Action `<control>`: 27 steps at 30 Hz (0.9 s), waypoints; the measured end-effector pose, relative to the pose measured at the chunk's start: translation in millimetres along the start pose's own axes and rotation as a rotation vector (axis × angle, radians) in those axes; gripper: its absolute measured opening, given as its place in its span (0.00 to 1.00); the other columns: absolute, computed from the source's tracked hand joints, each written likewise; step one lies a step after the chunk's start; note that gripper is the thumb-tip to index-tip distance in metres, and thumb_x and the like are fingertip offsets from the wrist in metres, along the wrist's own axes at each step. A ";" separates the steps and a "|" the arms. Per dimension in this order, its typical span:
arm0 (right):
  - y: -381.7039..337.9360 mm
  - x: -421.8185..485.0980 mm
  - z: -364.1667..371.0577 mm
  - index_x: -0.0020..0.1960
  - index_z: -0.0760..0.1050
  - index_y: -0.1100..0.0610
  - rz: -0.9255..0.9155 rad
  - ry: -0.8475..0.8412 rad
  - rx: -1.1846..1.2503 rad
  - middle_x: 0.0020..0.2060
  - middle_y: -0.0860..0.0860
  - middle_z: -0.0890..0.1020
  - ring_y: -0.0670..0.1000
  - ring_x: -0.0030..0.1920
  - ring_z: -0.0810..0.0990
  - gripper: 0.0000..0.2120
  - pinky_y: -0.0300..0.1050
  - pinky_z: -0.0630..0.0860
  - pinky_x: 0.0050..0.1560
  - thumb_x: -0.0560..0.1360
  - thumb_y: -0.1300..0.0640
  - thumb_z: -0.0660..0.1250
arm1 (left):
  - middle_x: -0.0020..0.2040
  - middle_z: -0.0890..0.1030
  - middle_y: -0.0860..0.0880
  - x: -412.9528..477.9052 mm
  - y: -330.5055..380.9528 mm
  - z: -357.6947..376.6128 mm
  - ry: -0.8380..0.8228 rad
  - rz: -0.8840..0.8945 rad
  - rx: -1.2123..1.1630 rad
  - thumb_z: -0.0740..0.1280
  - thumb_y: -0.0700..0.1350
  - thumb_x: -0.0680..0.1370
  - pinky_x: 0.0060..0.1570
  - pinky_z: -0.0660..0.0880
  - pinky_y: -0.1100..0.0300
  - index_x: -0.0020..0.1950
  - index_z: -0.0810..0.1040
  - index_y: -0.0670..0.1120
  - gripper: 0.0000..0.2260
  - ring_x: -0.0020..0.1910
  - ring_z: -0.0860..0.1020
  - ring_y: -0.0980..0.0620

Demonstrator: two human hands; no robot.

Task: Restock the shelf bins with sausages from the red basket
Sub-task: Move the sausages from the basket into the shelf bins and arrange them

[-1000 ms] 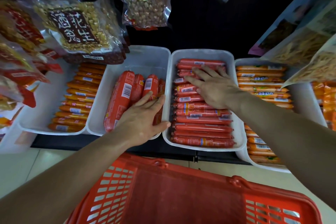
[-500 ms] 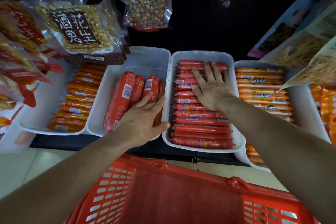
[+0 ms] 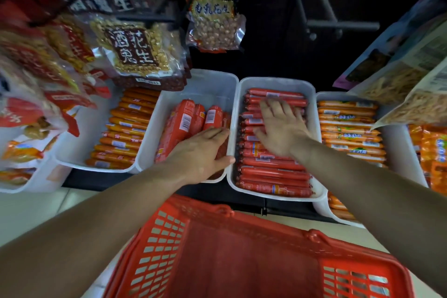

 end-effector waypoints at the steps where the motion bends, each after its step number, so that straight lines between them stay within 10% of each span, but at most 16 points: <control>1: -15.5 -10.9 -6.1 0.81 0.45 0.53 -0.069 -0.004 0.031 0.79 0.52 0.53 0.57 0.79 0.51 0.37 0.59 0.50 0.77 0.79 0.41 0.55 | 0.80 0.56 0.56 -5.2 -1.9 -9.7 0.026 0.006 0.004 0.59 0.62 0.80 0.73 0.59 0.57 0.80 0.56 0.53 0.31 0.78 0.58 0.54; 14: -128.8 -41.7 35.7 0.80 0.32 0.49 -0.383 -0.178 0.035 0.80 0.47 0.39 0.50 0.79 0.37 0.35 0.54 0.36 0.78 0.80 0.35 0.41 | 0.76 0.69 0.51 -65.7 -64.1 2.0 0.285 0.118 0.081 0.57 0.52 0.79 0.73 0.65 0.54 0.69 0.76 0.48 0.22 0.77 0.61 0.55; 22: -126.9 -25.2 30.2 0.79 0.59 0.46 -0.354 -0.018 0.147 0.77 0.43 0.62 0.48 0.76 0.55 0.32 0.53 0.52 0.76 0.78 0.36 0.43 | 0.77 0.63 0.60 -67.0 -87.3 5.8 0.396 0.035 -0.136 0.63 0.47 0.80 0.72 0.65 0.61 0.72 0.73 0.50 0.19 0.77 0.57 0.63; 27: -152.5 -18.8 28.6 0.80 0.57 0.47 -0.414 -0.102 0.200 0.79 0.43 0.54 0.49 0.78 0.52 0.29 0.58 0.54 0.76 0.81 0.41 0.54 | 0.74 0.70 0.56 -76.9 -102.5 -4.2 0.480 -0.003 -0.117 0.64 0.47 0.78 0.65 0.71 0.59 0.69 0.76 0.50 0.19 0.70 0.71 0.55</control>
Point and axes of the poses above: each hand's wrist, its own x-axis towards the middle knuckle, its own z-axis out of the palm, y = z × x, the point moved 4 cm from there along x, towards the middle knuckle
